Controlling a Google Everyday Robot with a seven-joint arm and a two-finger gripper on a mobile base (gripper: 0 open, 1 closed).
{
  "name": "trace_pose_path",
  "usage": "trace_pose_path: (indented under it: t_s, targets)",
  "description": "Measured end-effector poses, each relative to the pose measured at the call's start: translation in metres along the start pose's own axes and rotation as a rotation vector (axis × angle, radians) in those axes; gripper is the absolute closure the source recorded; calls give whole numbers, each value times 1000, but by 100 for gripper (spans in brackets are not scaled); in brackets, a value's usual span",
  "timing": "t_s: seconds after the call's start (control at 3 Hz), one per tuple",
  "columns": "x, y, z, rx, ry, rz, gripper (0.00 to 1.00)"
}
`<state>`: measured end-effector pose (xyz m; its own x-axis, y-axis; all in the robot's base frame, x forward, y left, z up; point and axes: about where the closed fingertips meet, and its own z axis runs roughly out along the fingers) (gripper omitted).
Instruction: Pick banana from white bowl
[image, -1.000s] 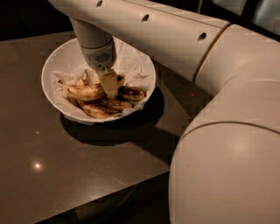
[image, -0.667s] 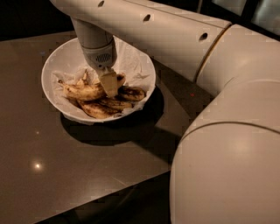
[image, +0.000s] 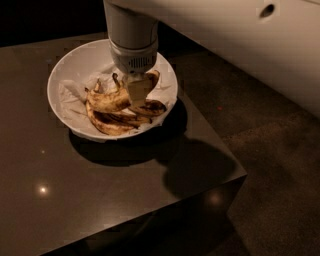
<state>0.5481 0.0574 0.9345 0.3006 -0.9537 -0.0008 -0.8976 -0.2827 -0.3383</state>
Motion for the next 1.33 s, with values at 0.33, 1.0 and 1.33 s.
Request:
trace_pose_path:
  t_s: [0.33, 1.0, 1.33]
  targets:
    - [6, 18, -37, 119, -95, 17, 100]
    - [17, 53, -78, 265, -312, 43, 100]
    - [20, 82, -92, 289, -375, 80, 100]
